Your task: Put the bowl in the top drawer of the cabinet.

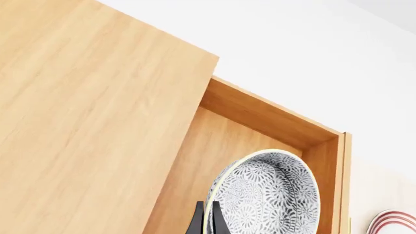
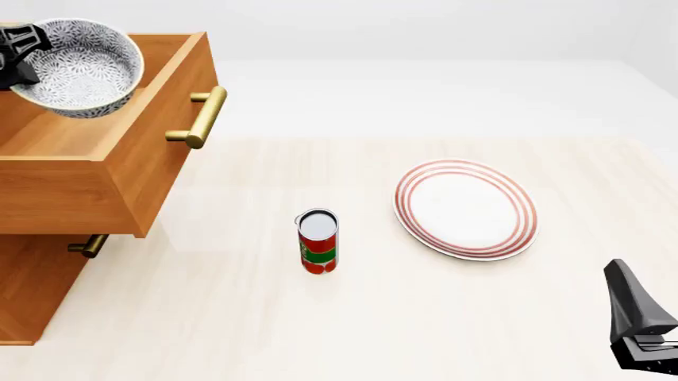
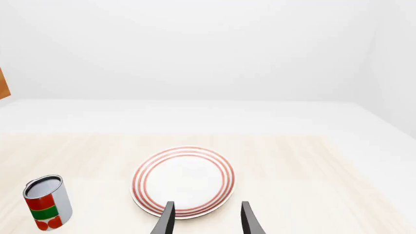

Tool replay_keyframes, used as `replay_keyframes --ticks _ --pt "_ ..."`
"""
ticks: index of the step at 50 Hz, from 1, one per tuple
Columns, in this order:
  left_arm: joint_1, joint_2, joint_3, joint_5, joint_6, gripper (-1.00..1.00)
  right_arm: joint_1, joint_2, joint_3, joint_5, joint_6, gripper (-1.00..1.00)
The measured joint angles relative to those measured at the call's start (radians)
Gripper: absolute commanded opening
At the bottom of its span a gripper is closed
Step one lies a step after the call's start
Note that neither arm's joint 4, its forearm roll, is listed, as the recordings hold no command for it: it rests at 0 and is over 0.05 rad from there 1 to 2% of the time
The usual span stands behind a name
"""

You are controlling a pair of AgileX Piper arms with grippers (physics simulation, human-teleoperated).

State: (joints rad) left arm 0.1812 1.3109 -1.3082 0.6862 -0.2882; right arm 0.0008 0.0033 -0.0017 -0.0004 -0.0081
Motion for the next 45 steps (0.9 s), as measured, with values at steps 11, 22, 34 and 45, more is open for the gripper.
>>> replay_keyframes --ticks 11,22,34,45 --pt "0.004 0.016 0.004 -0.011 0.001 -1.00 0.000 0.000 0.000 0.000 0.000 1.00" --pt "0.003 0.027 0.010 -0.020 0.000 -1.00 0.000 0.000 0.000 0.000 0.000 1.00" --pt "0.002 0.036 0.015 -0.029 -0.001 -1.00 0.000 0.000 0.000 0.000 0.000 1.00" --pt "0.002 0.041 0.012 -0.036 -0.001 -1.00 0.000 0.000 0.000 0.000 0.000 1.00"
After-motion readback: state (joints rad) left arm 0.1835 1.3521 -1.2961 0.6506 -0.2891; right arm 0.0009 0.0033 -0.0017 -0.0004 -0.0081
